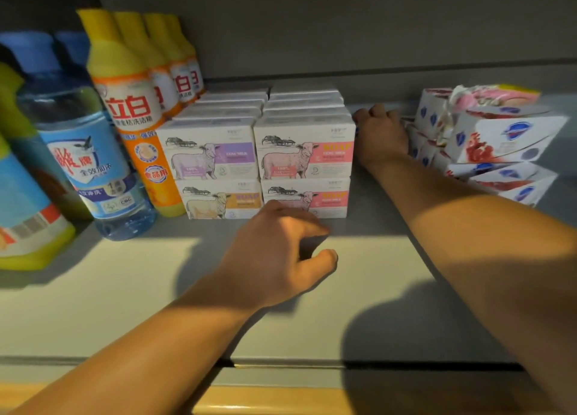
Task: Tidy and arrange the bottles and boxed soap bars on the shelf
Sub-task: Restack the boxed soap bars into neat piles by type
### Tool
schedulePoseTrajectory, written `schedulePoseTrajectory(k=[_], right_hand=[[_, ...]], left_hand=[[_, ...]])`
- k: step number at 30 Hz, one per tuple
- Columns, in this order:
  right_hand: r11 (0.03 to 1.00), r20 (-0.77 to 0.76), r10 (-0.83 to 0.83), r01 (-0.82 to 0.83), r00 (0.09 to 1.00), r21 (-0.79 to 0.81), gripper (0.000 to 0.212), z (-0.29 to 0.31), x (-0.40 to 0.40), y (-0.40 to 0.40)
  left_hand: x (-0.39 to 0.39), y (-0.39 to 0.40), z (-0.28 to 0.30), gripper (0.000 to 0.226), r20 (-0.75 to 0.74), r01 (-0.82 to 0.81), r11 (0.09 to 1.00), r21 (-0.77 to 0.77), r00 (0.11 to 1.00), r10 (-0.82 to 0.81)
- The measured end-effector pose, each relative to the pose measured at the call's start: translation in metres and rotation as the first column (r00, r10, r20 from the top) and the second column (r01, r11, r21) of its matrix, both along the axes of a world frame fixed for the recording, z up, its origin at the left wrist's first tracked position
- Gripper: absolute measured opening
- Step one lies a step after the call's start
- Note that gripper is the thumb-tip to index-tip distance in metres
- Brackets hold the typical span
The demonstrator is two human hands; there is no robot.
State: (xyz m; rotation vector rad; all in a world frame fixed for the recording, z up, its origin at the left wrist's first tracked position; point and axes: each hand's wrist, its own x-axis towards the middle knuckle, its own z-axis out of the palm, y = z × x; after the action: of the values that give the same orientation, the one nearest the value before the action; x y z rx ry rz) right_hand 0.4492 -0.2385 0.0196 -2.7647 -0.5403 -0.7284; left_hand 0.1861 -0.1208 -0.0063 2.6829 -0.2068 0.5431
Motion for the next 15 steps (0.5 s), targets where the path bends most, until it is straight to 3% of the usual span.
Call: schedulePoseTrajectory(k=[5, 9, 12, 15], right_hand=[[0.995, -0.083, 0.049, -0.041, 0.995, 0.093, 0.051, 0.016, -0.043, -0.013], [0.975, -0.065, 0.139, -0.125, 0.988, 0.182, 0.038, 0.028, -0.1, -0.036], [0.958, -0.08, 0.186, -0.163, 0.979, 0.236, 0.03, 0.03, -0.143, -0.064], [0.911, -0.007, 0.157, -0.142, 0.988, 0.388, 0.023, 0.025, -0.176, -0.106]], left_hand=[[-0.004, -0.004, 0.002, 0.038, 0.039, -0.025, 1.0, -0.016, 0.999, 0.026], [-0.007, -0.006, 0.01, 0.033, 0.004, 0.022, 1.0, -0.021, 1.0, -0.022], [-0.012, -0.006, 0.016, 0.043, 0.043, 0.092, 0.995, -0.038, 0.995, -0.09], [-0.013, -0.007, 0.016, 0.032, 0.045, 0.117, 0.993, 0.003, 0.992, -0.117]])
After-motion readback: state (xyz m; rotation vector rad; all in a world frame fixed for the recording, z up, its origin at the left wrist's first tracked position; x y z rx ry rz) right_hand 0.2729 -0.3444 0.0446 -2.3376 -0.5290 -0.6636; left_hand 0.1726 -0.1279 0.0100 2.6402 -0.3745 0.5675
